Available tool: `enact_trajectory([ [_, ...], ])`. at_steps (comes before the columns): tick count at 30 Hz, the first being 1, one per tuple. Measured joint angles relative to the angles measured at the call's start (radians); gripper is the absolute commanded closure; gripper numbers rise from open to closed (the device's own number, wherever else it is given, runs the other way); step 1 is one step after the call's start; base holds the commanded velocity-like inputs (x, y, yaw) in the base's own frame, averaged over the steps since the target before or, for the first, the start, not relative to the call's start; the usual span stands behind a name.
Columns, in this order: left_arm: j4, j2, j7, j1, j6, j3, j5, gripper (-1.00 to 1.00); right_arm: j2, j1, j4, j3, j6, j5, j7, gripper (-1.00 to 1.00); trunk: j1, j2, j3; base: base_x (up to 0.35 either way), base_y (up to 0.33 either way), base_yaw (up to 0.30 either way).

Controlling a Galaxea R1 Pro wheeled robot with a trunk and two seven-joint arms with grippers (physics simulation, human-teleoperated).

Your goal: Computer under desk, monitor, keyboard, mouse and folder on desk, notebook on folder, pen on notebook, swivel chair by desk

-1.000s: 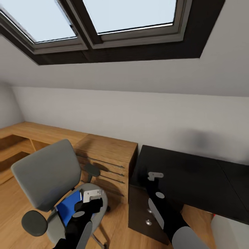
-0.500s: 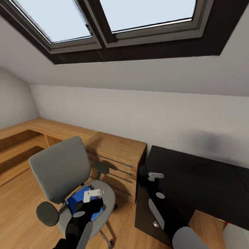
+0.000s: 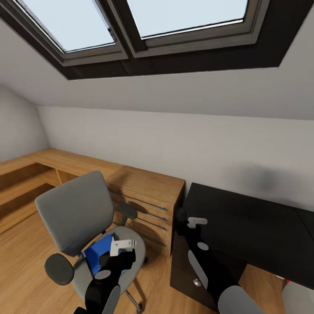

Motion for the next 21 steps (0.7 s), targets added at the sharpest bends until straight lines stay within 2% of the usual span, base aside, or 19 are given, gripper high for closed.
enact_trajectory([
  [21,0.002,0.002,0.002,0.000,0.002,0.004,0.000,-1.00,-0.002,0.000,-0.005,-0.002,-0.001,-0.001,-0.006,1.00,0.081,-0.147,-0.066,0.000,0.000,0.000],
])
